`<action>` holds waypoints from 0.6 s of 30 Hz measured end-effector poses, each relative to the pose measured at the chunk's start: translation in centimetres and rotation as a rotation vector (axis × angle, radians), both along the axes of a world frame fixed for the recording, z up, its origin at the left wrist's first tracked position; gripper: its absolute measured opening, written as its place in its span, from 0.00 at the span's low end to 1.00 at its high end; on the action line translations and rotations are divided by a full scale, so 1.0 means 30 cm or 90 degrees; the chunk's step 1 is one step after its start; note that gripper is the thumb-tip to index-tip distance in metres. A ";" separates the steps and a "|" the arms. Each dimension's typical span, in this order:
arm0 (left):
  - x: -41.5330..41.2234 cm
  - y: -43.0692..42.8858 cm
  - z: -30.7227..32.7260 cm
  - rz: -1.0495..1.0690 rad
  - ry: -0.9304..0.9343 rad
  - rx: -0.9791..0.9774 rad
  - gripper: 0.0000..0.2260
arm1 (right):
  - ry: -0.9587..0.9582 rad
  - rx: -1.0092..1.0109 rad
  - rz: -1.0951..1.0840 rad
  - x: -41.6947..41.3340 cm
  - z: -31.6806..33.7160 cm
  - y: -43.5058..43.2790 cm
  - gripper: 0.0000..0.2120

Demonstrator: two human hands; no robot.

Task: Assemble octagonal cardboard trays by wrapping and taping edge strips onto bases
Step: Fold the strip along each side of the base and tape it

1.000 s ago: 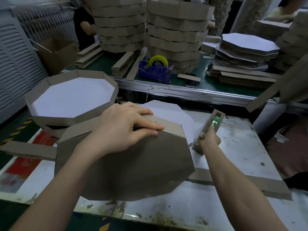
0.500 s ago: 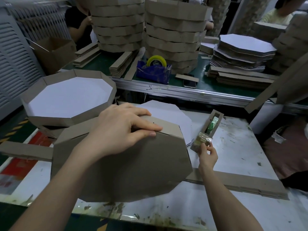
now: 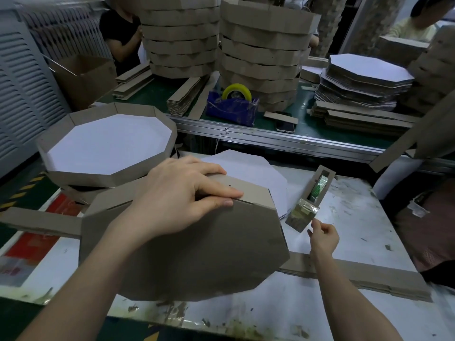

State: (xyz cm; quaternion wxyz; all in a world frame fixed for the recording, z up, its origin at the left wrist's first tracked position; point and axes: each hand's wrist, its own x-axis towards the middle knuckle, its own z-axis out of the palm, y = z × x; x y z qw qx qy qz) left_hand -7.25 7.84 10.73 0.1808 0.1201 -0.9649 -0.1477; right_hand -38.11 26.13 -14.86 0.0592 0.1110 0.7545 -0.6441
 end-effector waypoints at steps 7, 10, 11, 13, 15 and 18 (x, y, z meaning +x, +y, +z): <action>0.030 -0.029 -0.008 0.002 0.007 0.021 0.12 | 0.021 0.033 -0.078 0.116 0.088 -0.104 0.12; 0.057 -0.048 -0.013 0.002 0.019 0.037 0.11 | 0.014 -0.030 -0.051 0.184 0.183 -0.178 0.10; 0.069 -0.055 -0.015 0.002 0.024 0.042 0.11 | 0.012 -0.049 -0.020 0.209 0.225 -0.204 0.10; 0.096 -0.065 -0.018 0.000 0.037 0.052 0.11 | 0.024 -0.058 0.070 0.258 0.326 -0.252 0.11; 0.131 -0.073 -0.021 0.000 0.049 0.064 0.11 | 0.048 -0.044 0.161 0.304 0.439 -0.288 0.09; 0.190 -0.089 -0.030 0.005 0.067 0.078 0.11 | 0.105 -0.022 0.251 0.369 0.606 -0.318 0.09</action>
